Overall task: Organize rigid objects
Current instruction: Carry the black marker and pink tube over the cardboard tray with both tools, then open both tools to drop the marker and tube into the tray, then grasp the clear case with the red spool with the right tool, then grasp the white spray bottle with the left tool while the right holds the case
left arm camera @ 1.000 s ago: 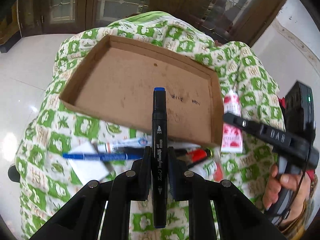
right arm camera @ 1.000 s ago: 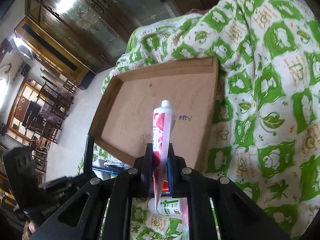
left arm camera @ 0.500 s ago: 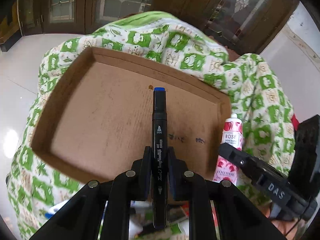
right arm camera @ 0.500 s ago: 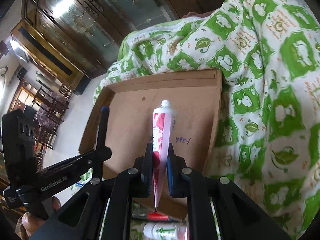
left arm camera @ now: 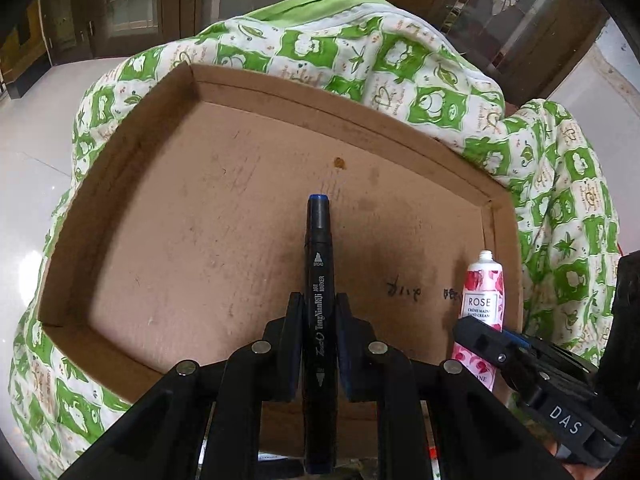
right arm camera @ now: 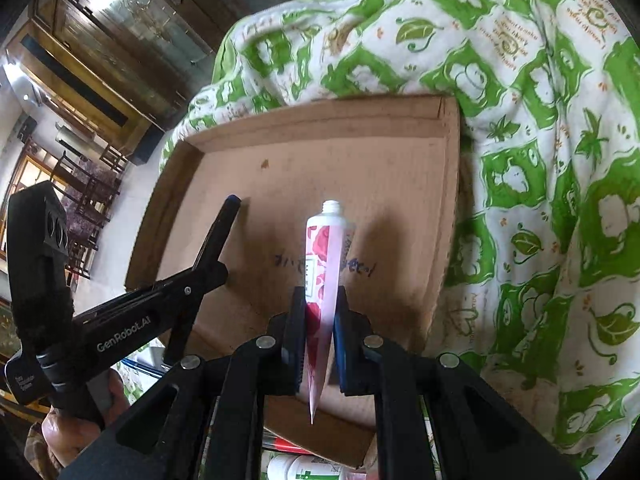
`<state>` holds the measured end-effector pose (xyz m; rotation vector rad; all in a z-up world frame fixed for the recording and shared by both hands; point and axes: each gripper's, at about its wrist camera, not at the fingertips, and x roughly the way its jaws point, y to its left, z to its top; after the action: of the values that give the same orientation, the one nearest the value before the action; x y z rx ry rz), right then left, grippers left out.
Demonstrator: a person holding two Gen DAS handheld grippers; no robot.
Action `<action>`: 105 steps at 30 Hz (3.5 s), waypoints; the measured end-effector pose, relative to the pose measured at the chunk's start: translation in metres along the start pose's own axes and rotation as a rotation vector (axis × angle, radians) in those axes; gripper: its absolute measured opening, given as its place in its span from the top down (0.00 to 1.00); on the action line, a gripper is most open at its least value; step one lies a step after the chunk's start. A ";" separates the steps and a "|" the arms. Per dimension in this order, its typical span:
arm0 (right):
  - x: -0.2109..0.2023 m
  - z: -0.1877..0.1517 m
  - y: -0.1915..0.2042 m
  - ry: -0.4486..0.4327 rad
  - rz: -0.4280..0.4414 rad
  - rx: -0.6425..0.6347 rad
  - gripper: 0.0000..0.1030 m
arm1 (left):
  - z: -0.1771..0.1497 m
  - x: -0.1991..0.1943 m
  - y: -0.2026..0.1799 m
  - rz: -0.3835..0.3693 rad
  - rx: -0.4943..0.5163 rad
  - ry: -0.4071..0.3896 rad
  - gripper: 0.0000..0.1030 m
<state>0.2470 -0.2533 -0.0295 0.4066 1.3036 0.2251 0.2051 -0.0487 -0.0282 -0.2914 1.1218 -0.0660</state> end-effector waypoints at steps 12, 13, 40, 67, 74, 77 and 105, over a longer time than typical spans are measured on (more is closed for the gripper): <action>-0.010 -0.001 0.007 -0.105 -0.048 -0.041 0.49 | -0.013 -0.017 0.023 -0.057 -0.065 -0.044 0.35; -0.011 -0.002 0.009 -0.114 -0.053 -0.051 0.47 | -0.015 -0.021 0.024 -0.057 -0.066 -0.044 0.35; -0.076 -0.118 0.024 -0.053 0.064 -0.114 0.28 | -0.155 -0.091 0.033 0.110 0.058 -0.111 0.11; -0.028 -0.125 0.007 0.185 -0.165 -0.098 0.67 | -0.163 -0.084 0.022 0.113 0.123 -0.086 0.11; -0.031 -0.130 0.016 0.228 0.065 -0.110 0.86 | -0.164 -0.082 0.023 0.106 0.119 -0.076 0.11; -0.029 -0.133 0.017 0.253 0.072 -0.100 0.86 | -0.163 -0.079 0.022 0.105 0.124 -0.065 0.12; -0.042 -0.127 0.017 0.189 0.129 -0.074 0.86 | -0.173 -0.060 0.017 0.078 0.159 0.107 0.70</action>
<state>0.1144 -0.2335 -0.0118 0.4145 1.4508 0.4271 0.0227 -0.0546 -0.0487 -0.1033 1.2255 -0.1021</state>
